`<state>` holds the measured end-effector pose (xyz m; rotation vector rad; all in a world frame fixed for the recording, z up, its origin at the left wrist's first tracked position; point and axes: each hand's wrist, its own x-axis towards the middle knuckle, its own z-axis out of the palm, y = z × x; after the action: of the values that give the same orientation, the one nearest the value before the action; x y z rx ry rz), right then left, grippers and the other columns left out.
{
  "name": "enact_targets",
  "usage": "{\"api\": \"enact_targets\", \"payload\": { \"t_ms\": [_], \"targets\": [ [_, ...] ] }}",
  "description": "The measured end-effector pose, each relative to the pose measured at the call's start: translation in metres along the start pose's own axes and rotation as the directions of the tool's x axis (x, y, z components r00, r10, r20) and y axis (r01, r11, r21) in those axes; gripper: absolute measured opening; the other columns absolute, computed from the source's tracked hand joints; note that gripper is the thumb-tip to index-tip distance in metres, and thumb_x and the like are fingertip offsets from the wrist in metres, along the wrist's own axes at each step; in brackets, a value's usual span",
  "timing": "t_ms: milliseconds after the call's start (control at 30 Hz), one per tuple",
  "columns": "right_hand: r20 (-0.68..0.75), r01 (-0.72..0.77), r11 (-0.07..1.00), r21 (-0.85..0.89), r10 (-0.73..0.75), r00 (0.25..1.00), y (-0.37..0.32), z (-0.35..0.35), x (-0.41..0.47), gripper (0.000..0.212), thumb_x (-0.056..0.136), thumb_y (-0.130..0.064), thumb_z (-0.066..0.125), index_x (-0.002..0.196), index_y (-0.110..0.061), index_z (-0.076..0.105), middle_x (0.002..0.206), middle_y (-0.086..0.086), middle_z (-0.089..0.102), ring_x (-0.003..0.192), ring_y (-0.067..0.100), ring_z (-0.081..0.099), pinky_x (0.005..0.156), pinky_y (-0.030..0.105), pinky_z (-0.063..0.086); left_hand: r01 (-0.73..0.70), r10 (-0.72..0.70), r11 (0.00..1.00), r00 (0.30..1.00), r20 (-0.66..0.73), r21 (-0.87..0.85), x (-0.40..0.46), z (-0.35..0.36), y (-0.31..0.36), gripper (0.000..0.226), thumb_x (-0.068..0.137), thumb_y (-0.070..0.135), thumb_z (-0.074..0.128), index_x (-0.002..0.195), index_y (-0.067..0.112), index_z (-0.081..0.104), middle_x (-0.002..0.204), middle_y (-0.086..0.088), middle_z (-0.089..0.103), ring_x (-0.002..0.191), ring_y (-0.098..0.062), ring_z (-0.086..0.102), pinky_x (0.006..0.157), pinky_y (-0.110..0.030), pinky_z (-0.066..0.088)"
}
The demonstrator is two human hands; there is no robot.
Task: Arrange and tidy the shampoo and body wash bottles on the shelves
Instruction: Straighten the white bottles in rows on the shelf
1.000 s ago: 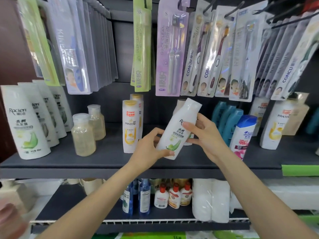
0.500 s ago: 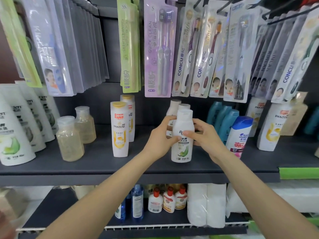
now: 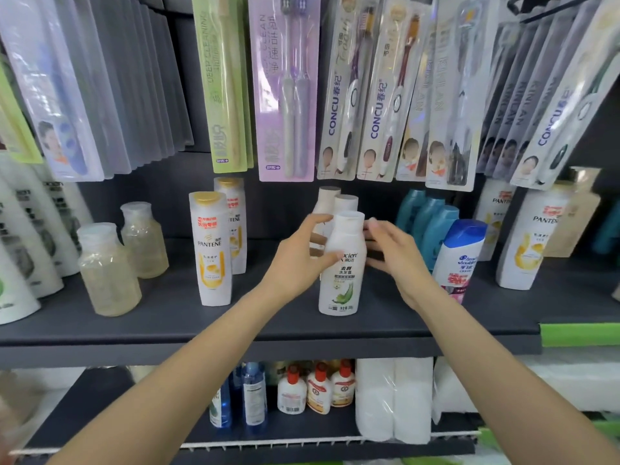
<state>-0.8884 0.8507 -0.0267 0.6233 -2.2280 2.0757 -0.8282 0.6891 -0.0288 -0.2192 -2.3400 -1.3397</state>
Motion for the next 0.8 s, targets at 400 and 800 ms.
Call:
{"api": "enact_targets", "payload": {
  "t_ms": [400,800],
  "targets": [
    [0.072,-0.042,0.984,-0.176,0.056,0.996,-0.002,0.006,0.061,0.036,0.092,-0.012,0.058,0.128,-0.016,0.054,0.121,0.006,0.062,0.110,0.018,0.059,0.094,0.035,0.051,-0.122,0.126,0.990,0.991,-0.043,0.073,0.014,-0.003,0.013,0.034,0.086,0.018,0.065,0.117,0.028,0.057,0.102,0.008,0.061,0.089,-0.005,0.061,0.077,-0.009,0.048],
    [-0.085,0.082,0.943,-0.323,-0.115,0.990,-0.003,-0.016,0.023,0.028,0.086,-0.023,0.067,0.113,-0.016,0.066,0.109,0.004,0.062,0.098,0.020,0.058,0.085,0.035,0.048,-0.089,0.092,0.994,0.994,-0.053,0.065,0.008,0.001,0.017,0.034,0.088,0.014,0.061,0.117,0.031,0.054,0.099,0.012,0.058,0.084,-0.002,0.059,0.066,-0.001,0.043]
  ]
}}
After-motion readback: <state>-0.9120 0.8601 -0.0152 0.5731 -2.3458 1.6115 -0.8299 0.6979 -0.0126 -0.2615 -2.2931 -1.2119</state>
